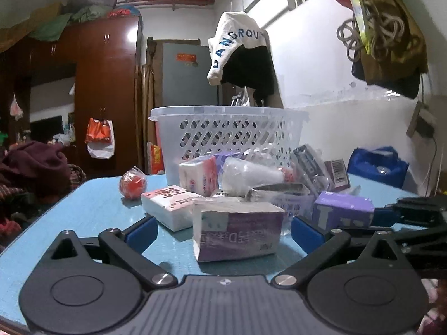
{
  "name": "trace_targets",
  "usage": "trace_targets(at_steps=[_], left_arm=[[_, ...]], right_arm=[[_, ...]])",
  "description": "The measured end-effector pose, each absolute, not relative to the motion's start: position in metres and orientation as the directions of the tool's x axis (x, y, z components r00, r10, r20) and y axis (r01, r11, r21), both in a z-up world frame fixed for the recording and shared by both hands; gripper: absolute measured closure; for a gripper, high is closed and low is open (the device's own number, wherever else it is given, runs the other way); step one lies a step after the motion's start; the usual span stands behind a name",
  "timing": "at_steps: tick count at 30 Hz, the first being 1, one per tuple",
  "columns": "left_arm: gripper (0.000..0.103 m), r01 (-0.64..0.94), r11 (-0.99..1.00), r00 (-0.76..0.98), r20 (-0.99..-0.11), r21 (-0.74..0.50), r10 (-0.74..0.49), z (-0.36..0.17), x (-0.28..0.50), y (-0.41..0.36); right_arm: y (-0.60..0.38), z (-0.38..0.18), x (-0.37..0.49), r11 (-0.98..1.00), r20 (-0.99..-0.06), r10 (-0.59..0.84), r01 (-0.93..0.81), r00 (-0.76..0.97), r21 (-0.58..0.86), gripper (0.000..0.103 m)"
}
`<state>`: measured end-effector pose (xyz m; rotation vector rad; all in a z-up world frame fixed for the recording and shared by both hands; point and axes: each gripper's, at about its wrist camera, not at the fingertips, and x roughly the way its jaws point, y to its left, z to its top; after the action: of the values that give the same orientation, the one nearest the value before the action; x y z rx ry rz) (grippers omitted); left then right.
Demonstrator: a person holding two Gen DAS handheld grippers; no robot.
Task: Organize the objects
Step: 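Drop medicine box into basket with left gripper while right drops purple-topped box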
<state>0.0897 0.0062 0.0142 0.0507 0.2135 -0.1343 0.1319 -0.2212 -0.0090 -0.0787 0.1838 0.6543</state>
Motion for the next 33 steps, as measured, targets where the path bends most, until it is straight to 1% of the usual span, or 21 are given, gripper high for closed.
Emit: trace_targets(at_steps=[4,6,8,9,11,12,13,14,17,21,24,30,33], left_arm=[[0.000,0.119,0.991,0.966,-0.239,0.065,-0.100,0.007,0.090,-0.002],[0.001,0.094,0.991,0.969,-0.236,0.091,-0.070,0.004,0.091,-0.006],[0.005,0.072,0.991,0.972,-0.232,0.110,-0.045,0.003,0.091,-0.009],[0.008,0.063,0.991,0.973,-0.228,0.114,-0.036,0.003,0.091,-0.010],[0.017,0.060,0.993,0.975,-0.222,0.106,-0.035,0.003,0.089,-0.008],[0.028,0.066,0.993,0.973,-0.227,0.103,-0.041,0.003,0.089,-0.008],[0.029,0.074,0.992,0.972,-0.231,0.098,-0.050,0.002,0.088,-0.007],[0.029,0.072,0.993,0.973,-0.226,0.097,-0.049,0.002,0.087,-0.006],[0.029,0.041,0.992,0.985,-0.174,0.120,-0.019,0.002,0.078,-0.005],[0.030,0.066,0.996,0.990,-0.128,0.067,-0.057,0.011,0.064,0.009],[0.030,0.051,0.997,0.994,-0.104,0.058,-0.044,0.018,0.059,0.016],[0.030,0.057,0.998,0.993,-0.108,0.015,-0.055,0.020,0.062,0.029],[0.030,0.065,0.998,0.994,-0.092,-0.003,-0.065,0.025,0.061,0.035]], right_arm=[[-0.236,-0.010,0.123,0.791,-0.172,0.605,-0.611,0.778,0.015,0.059],[-0.245,-0.011,0.124,0.785,-0.162,0.617,-0.618,0.771,0.045,0.059],[-0.250,-0.012,0.125,0.782,-0.164,0.621,-0.621,0.766,0.061,0.059],[-0.250,-0.012,0.125,0.784,-0.163,0.618,-0.618,0.769,0.059,0.059],[-0.252,-0.012,0.125,0.788,-0.163,0.613,-0.613,0.773,0.056,0.059],[-0.253,-0.012,0.125,0.788,-0.163,0.613,-0.614,0.773,0.055,0.059],[-0.254,-0.012,0.125,0.787,-0.164,0.614,-0.614,0.772,0.055,0.059],[-0.253,-0.012,0.125,0.788,-0.166,0.613,-0.614,0.772,0.053,0.059],[-0.253,-0.011,0.123,0.789,-0.165,0.611,-0.613,0.774,0.043,0.059],[-0.256,-0.006,0.117,0.784,-0.142,0.618,-0.619,0.773,0.041,0.059],[-0.258,-0.001,0.113,0.784,-0.124,0.619,-0.619,0.776,0.039,0.059],[-0.260,0.000,0.116,0.791,-0.121,0.610,-0.610,0.783,0.045,0.059],[-0.263,0.003,0.117,0.794,-0.108,0.608,-0.606,0.787,0.056,0.059]])
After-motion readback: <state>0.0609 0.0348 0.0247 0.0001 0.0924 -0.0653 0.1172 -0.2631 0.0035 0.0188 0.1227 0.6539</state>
